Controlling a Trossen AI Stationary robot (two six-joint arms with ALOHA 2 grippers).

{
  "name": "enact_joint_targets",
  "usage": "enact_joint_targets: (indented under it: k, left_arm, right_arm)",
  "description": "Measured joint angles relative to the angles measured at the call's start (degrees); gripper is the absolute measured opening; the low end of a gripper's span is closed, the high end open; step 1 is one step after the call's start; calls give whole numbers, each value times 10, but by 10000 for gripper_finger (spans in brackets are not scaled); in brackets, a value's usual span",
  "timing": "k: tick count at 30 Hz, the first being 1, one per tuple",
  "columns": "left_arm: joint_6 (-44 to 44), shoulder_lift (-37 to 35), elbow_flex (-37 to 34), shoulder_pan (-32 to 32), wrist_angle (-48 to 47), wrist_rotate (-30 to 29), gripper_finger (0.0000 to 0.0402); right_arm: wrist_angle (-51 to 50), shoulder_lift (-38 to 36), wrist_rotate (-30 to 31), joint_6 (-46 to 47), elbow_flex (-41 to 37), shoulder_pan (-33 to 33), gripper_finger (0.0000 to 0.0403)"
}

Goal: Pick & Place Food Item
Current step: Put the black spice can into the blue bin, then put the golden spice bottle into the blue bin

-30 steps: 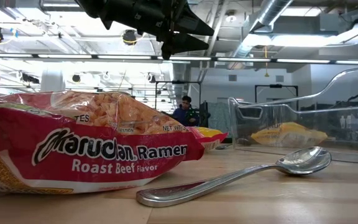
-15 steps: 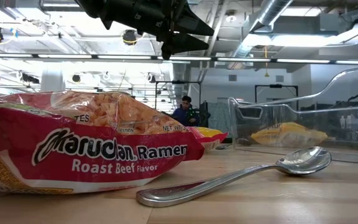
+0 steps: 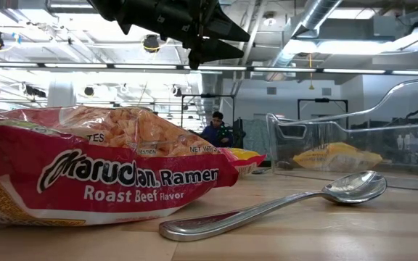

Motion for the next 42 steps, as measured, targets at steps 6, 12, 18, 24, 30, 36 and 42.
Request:
enact_joint_targets:
  k: [6, 12, 18, 24, 30, 36, 42]
  left_arm:
    - [0, 0, 0, 0, 0, 0, 208]
    - [0, 0, 0, 0, 0, 0, 208]
    - [0, 0, 0, 0, 0, 0, 208]
    - [0, 0, 0, 0, 0, 0, 208]
    - [0, 0, 0, 0, 0, 0, 208]
    - [0, 0, 0, 0, 0, 0, 208]
    - [0, 0, 0, 0, 0, 0, 208]
  right_arm:
    - [-1, 0, 0, 0, 0, 0, 165]
    - [-1, -14, 0, -6, 0, 0, 160]
    - [-1, -17, -1, -6, 0, 0, 158]
    - [0, -17, -4, -6, 0, 0, 177]
    - [0, -17, -5, 0, 0, 0, 229]
    - [-7, -26, -6, 0, 0, 0, 266]
    - [-18, -55, -17, 0, 0, 6, 268]
